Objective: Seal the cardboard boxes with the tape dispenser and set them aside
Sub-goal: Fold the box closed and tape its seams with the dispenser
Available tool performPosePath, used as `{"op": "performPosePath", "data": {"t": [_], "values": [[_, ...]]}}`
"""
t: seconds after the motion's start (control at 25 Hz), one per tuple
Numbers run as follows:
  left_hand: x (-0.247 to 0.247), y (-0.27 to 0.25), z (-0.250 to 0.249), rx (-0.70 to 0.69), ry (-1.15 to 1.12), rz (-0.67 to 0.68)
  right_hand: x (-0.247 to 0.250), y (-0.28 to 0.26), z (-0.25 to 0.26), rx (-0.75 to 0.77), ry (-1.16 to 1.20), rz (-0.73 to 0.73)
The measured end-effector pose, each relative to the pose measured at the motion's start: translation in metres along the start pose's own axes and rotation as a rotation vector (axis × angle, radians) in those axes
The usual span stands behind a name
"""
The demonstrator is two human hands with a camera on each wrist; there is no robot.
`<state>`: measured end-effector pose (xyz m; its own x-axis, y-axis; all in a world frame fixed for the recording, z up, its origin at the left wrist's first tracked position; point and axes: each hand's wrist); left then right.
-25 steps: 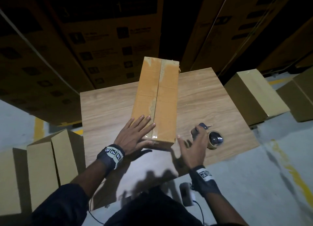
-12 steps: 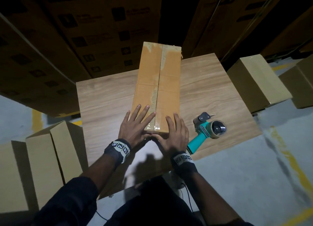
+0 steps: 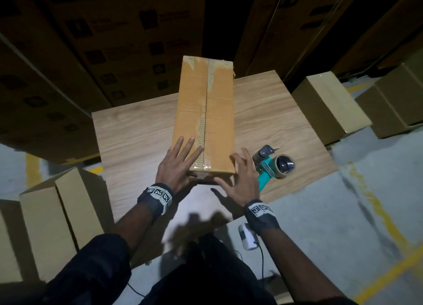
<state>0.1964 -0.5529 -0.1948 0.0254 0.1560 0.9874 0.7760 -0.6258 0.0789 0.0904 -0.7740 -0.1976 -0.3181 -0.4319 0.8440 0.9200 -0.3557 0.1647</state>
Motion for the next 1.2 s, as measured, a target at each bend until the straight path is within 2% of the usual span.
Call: {"op": "performPosePath", "data": {"t": [0.08, 0.16, 0.2, 0.24, 0.28, 0.32, 0.44, 0.6, 0.72, 0.8, 0.88, 0.96, 1.04, 1.12, 1.2], "values": [[-0.001, -0.001, 0.002, -0.008, -0.011, -0.023, 0.014, -0.007, -0.025, -0.258, 0.152, -0.228], [0.0, -0.002, 0.002, -0.013, -0.025, -0.028, 0.02, -0.008, -0.064, -0.674, 0.317, -0.418], [0.0, -0.002, 0.002, -0.013, -0.03, -0.031, 0.019, -0.006, -0.083, -0.901, 0.395, -0.451], [0.0, -0.003, 0.002, -0.012, -0.038, -0.033, 0.019, -0.002, -0.098, -1.095, 0.462, -0.417], [0.0, -0.003, 0.001, -0.007, -0.053, -0.035, 0.015, 0.003, -0.109, -1.21, 0.537, -0.331], [0.001, -0.004, 0.001, 0.005, -0.07, -0.041, 0.009, 0.007, -0.117, -1.239, 0.612, -0.235], [0.007, -0.006, 0.0, 0.046, -0.096, -0.05, -0.013, 0.016, -0.122, -1.158, 0.821, -0.13], [0.013, -0.004, 0.0, 0.01, -0.101, -0.062, -0.023, 0.031, -0.121, -1.212, 0.848, -0.118], [0.016, 0.008, 0.007, 0.0, -0.182, 0.049, 0.007, 0.042, -0.11, -1.266, 1.148, -0.176], [0.016, 0.023, 0.015, -0.072, -0.216, 0.105, 0.042, 0.046, -0.094, -1.216, 1.306, -0.129], [0.02, 0.044, 0.021, -0.159, -0.245, 0.171, 0.078, 0.05, -0.075, -1.025, 1.312, -0.068], [0.028, 0.063, 0.023, -0.234, -0.225, 0.241, 0.111, 0.052, -0.056, -0.812, 1.188, -0.034], [0.038, 0.07, 0.016, -0.204, -0.219, 0.311, 0.132, 0.054, -0.048, -0.615, 1.081, -0.005], [0.055, 0.064, 0.003, 0.018, -0.454, 0.321, 0.14, 0.053, -0.043, -0.376, 0.894, 0.018], [0.079, 0.054, -0.012, 0.326, -0.948, 0.176, 0.137, 0.048, -0.039, -0.098, 0.677, 0.004]]}}
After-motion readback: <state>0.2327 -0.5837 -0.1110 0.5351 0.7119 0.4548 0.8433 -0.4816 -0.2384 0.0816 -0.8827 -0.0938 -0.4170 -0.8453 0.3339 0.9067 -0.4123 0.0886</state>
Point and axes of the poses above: each hand's wrist, its own y-axis towards the middle knuckle, its own x-axis out of the back of the hand, z = x × y, and after that the axes turned 7 degrees about -z, right-handed
